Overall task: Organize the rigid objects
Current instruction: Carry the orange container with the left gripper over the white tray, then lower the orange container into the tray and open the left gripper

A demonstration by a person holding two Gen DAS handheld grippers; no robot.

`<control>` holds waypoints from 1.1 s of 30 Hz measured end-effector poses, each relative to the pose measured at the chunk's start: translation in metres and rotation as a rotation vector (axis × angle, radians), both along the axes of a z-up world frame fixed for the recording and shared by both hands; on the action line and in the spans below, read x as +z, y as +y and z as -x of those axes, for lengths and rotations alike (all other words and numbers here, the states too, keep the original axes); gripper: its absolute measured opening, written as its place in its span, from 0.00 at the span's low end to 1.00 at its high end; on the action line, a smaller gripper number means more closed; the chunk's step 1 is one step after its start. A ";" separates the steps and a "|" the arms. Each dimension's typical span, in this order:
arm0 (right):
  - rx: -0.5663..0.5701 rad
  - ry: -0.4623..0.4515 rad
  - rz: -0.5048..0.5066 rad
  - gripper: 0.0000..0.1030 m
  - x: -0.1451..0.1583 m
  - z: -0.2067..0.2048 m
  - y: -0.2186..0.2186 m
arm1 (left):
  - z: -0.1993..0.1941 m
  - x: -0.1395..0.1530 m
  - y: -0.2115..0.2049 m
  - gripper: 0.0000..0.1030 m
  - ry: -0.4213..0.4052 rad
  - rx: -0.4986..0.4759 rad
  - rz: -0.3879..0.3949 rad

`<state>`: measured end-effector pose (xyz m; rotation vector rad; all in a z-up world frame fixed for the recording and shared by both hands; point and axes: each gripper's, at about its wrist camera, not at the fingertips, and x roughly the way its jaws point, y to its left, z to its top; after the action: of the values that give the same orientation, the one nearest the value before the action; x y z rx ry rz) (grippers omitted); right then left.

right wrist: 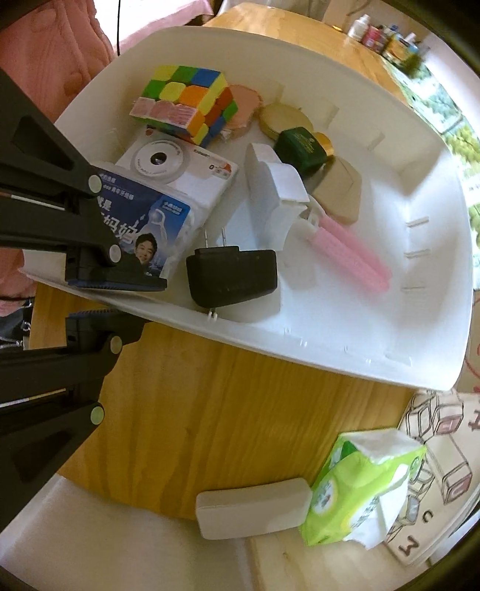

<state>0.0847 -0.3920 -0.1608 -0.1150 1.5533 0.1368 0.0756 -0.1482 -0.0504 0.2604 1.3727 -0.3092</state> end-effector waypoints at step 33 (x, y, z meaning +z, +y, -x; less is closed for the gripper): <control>0.215 0.030 0.009 0.15 -0.014 0.015 0.039 | 0.006 -0.083 -0.131 0.80 0.050 0.074 0.185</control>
<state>0.0696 -0.3532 -0.1751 -0.2881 1.5688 0.3022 0.0698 -0.2789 -0.1339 0.0486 1.3894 -0.3811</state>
